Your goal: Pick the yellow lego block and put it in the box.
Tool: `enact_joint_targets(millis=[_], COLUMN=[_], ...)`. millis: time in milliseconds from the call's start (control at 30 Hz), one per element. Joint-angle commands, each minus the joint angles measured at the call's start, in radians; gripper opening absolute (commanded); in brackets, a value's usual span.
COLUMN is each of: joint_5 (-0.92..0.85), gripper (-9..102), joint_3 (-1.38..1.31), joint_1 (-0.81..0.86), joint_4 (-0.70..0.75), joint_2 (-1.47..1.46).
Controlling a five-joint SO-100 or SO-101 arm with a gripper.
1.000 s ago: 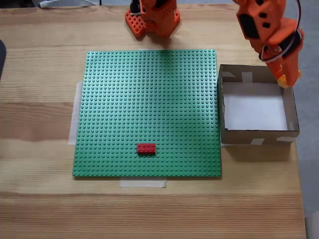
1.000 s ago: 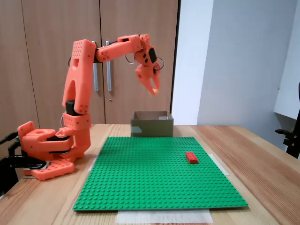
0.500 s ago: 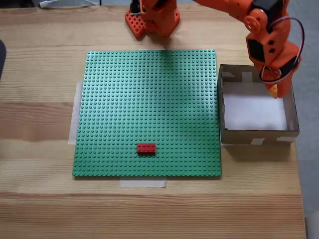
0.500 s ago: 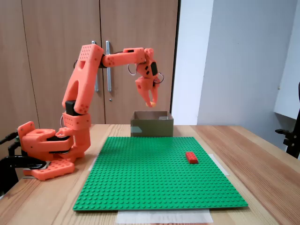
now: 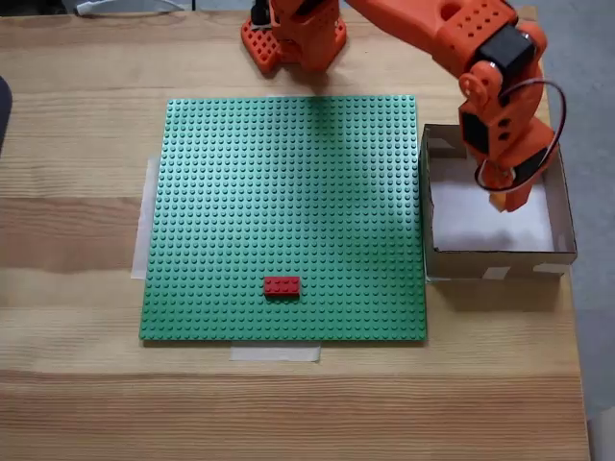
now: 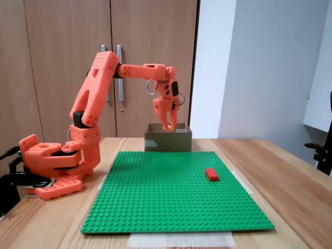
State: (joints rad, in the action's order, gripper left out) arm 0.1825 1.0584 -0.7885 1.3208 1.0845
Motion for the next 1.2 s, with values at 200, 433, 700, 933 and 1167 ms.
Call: enact_joint_targets(millis=[200,433,700,933,1167], joint_5=[-0.003,-0.008,-0.028,-0.044,-0.04], gripper=[-1,-1,-1,3,11], joint_3=[0.009,-0.011,-0.018,-0.018,-0.015], joint_1=[0.006,-0.011,-0.005,0.002,0.002], joint_4=[-0.032,-0.012,-0.049,-0.043,-0.048], joint_2=[-0.051,-0.104,-0.11,-0.098,-0.063])
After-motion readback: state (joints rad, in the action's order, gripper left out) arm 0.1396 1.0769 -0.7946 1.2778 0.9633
